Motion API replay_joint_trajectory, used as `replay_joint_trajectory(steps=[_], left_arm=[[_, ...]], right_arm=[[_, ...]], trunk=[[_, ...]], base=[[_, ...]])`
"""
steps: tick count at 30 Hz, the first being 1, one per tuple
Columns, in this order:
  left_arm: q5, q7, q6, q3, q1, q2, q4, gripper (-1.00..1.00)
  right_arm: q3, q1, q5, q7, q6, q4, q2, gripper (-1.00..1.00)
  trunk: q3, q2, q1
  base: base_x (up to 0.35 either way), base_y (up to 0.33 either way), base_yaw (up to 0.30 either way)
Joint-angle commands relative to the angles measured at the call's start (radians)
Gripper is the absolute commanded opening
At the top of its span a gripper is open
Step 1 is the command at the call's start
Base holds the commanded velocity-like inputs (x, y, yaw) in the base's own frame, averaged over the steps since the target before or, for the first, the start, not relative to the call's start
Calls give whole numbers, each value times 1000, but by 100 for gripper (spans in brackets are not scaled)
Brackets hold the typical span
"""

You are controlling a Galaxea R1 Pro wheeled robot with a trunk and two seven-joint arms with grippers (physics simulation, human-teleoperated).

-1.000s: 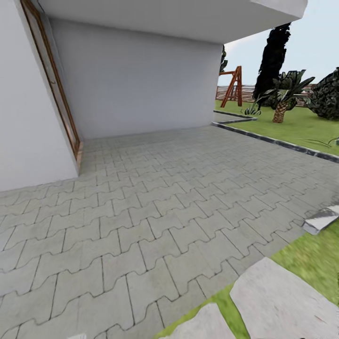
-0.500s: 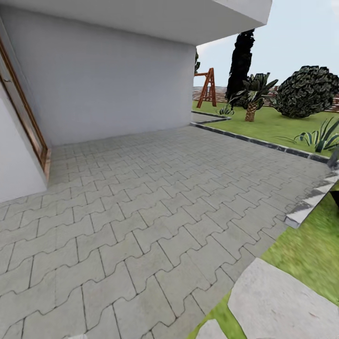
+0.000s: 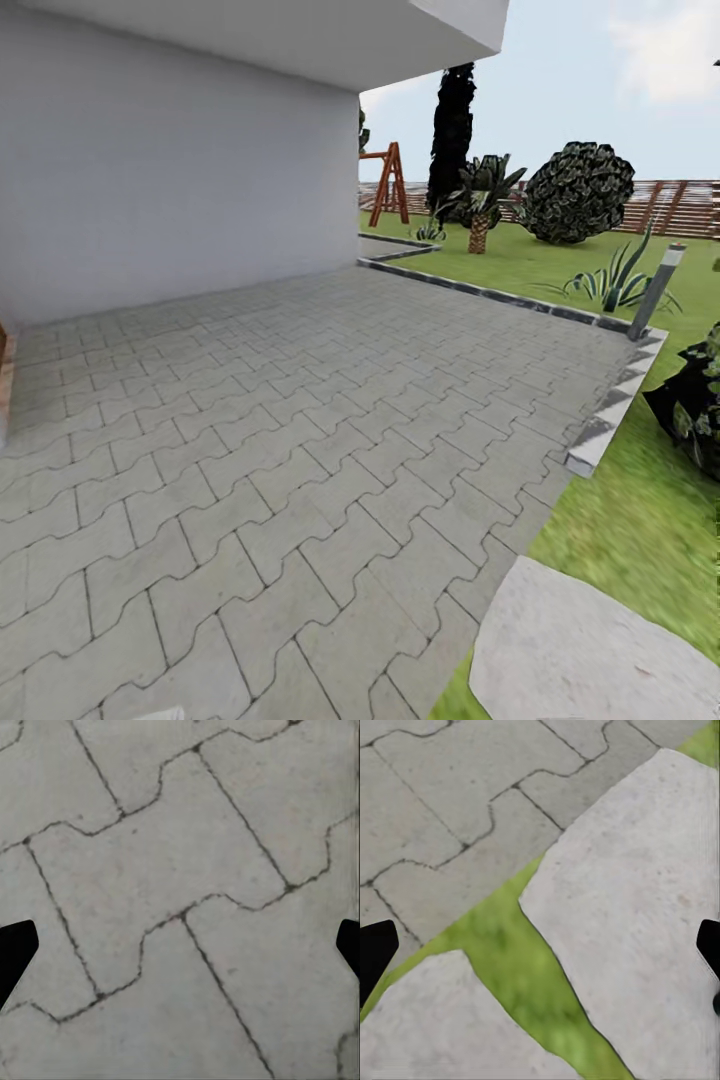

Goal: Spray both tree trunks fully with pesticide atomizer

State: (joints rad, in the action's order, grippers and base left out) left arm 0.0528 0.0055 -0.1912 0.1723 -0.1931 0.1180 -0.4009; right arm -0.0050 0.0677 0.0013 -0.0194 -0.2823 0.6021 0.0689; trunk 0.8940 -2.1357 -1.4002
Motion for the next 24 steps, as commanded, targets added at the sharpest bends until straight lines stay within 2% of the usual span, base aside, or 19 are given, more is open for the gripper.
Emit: replay_joint_trajectory(steps=[1, 24], left_arm=[[5, 1, -3, -1, 0, 0, 1, 100], [6, 0, -4, 0, 0, 0, 1, 100]], right_arm=[[0, 0, 0, -2, -3, -1, 0, 100], [0, 1, 0, -2, -3, -1, 0, 100]], trunk=[[0, 0, 0], [-13, 0, 0]], base=[[336, 111, -298], [316, 182, -298]])
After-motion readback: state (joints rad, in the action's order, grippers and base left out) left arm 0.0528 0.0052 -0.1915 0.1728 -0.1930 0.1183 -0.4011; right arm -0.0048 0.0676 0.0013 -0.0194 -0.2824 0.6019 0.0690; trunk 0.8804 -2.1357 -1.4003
